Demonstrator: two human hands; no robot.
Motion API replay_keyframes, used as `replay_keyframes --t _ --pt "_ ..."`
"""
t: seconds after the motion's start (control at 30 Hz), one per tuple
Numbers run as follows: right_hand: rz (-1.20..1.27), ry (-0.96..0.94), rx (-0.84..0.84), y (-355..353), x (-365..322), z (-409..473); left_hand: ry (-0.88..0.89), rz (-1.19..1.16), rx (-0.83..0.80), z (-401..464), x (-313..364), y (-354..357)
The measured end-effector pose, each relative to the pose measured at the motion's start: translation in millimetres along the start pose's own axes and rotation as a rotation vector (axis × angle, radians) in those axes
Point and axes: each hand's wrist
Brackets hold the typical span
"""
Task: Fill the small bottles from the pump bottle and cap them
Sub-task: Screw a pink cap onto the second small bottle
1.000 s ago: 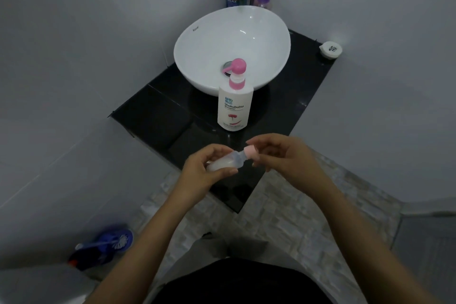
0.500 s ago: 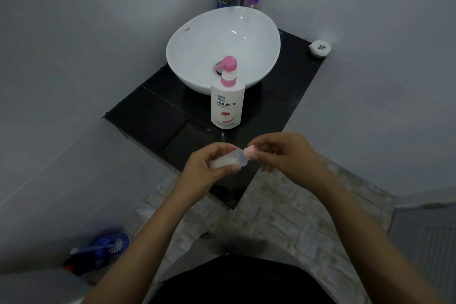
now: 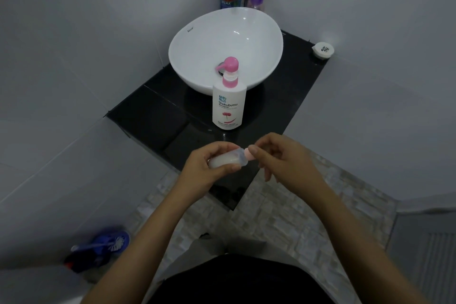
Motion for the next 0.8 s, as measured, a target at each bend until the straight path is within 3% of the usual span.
replay_keyframes --t 0.1,0.27,0.37,0.5,0.63,0.8 --pt "0.056 -0.042 -0.074 -2.9 0.5 -0.5 -0.008 0.005 0.005 1.0 1.9 -1.2" --pt "0.029 0.035 0.034 3.8 5.2 1.0 0.002 0.048 -0.014 1.6 5.2 0.6" --pt "0.143 0.0 -0.049 0.7 7.2 -1.4 -0.002 0.03 -0.003 1.6 6.6 0.8" --pt "0.11 0.08 0.054 6.4 10.5 -0.9 0.003 0.052 -0.032 3.7 6.0 2.8" --pt "0.209 0.007 -0.05 3.5 11.3 -3.6 -0.021 0.041 -0.016 6.4 3.8 0.8" --pt "0.153 0.112 0.055 11.5 13.6 -3.4 -0.021 0.051 -0.033 7.6 3.0 2.9"
Point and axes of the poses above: each hand's wrist, its own z-axis towards the middle knuckle, its own y-axis out of the palm, x = y × z
